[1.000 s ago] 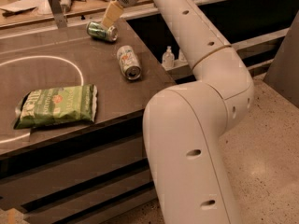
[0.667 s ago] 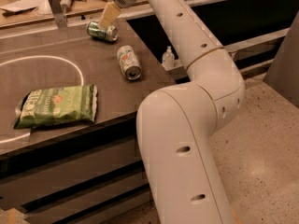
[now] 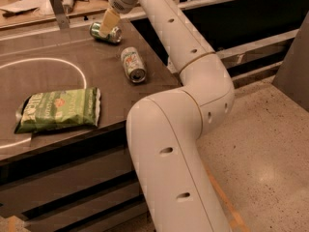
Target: Place green can upright
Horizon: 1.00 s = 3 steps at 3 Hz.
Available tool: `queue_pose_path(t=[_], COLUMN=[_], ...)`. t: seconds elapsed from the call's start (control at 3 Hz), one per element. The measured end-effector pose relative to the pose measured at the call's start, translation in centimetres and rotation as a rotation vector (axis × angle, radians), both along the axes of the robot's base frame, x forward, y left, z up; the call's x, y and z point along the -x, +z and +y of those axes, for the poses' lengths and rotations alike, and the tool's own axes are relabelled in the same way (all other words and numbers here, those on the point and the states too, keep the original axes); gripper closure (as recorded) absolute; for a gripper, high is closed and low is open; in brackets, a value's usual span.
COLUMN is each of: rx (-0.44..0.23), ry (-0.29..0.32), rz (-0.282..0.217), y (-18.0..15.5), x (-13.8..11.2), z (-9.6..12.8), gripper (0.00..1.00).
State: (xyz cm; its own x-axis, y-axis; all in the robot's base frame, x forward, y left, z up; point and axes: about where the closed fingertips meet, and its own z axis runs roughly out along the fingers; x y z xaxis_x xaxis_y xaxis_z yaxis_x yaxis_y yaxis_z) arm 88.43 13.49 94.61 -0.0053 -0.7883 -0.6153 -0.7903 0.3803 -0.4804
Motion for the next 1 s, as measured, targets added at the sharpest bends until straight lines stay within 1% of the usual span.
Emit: queue_pose_path(t=[0.33,1.0], rx=[0.014,0.005], ry=[0.018,0.047], rz=[0.014,0.004], y=[-1.35,-2.27], x=[-0.23,-0.80], z=[0.82,1.69], gripper=[0.00,0.00])
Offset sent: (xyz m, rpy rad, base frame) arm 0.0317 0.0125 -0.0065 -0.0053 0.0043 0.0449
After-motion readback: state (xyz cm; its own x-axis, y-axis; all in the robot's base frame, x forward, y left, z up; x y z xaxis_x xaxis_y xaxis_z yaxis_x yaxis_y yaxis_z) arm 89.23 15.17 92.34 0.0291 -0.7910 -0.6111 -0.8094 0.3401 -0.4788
